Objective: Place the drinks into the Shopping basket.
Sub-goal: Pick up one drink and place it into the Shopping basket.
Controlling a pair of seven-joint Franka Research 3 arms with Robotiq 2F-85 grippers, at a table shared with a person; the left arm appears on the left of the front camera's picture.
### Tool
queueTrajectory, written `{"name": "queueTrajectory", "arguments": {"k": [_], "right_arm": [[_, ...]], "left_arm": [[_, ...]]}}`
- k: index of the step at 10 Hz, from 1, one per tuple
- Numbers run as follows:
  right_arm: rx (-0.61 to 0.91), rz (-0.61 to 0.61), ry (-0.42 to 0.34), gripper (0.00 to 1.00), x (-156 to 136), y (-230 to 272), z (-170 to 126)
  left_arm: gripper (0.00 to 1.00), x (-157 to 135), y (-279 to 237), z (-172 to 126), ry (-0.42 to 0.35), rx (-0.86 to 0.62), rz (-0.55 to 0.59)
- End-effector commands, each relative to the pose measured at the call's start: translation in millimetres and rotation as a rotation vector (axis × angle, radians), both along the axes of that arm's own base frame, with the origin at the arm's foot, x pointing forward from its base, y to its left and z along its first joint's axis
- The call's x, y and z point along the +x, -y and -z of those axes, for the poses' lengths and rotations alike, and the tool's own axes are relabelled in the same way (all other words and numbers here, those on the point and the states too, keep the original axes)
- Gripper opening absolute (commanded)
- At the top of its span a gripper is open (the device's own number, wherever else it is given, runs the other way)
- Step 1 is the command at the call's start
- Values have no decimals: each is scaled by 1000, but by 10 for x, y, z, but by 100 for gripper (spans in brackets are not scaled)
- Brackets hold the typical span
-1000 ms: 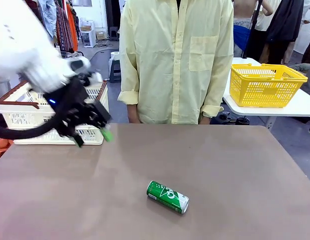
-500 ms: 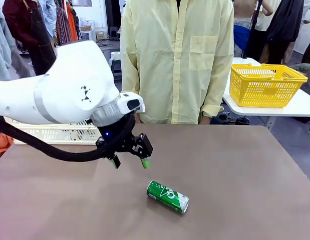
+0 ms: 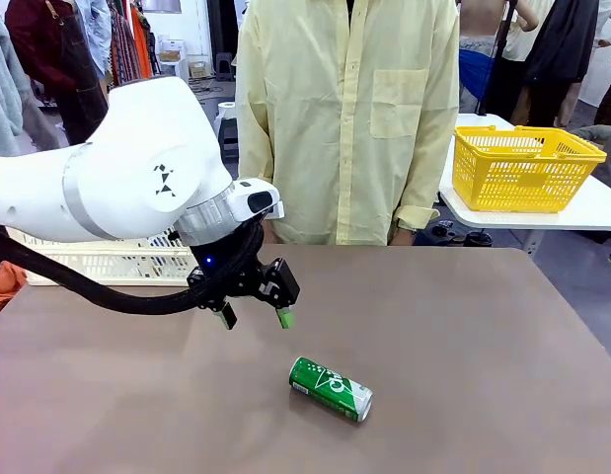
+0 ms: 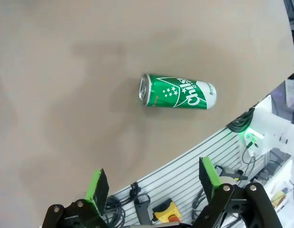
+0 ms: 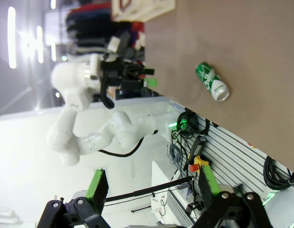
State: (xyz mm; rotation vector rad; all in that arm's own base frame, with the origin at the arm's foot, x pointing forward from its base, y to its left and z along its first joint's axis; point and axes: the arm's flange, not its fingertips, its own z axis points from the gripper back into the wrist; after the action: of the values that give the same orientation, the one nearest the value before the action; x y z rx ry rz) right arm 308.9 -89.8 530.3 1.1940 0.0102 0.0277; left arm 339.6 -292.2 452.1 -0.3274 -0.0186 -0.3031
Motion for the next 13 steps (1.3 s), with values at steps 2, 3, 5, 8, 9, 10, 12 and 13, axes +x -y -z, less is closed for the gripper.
{"name": "queueTrajectory", "arguments": {"k": [2,3,5,8,9,10,12,13], "right_arm": [[-12,-17,16,100,-18,22,-3],[-12,-17,16,100,-18,22,-3],[-12,-17,16,100,-18,22,-3],[-12,-17,16,100,-18,22,-3],[-12,-17,16,100,-18,22,-3],[-12,-17,16,100,-18,22,-3],[-12,-17,16,100,-18,22,-3],[-12,-17,16,100,-18,22,-3]], "left_arm": [[100,245,470,52,207,50,423],[100,223,645,71,314,62,669],[100,113,772,173,433,30,1253],[100,104,745,422,540,-182,1967],[100,130,744,463,605,-259,2012],[100,103,798,485,716,-351,2064],[100,31,959,580,776,-371,2094],[100,106,974,453,556,18,1639]]}}
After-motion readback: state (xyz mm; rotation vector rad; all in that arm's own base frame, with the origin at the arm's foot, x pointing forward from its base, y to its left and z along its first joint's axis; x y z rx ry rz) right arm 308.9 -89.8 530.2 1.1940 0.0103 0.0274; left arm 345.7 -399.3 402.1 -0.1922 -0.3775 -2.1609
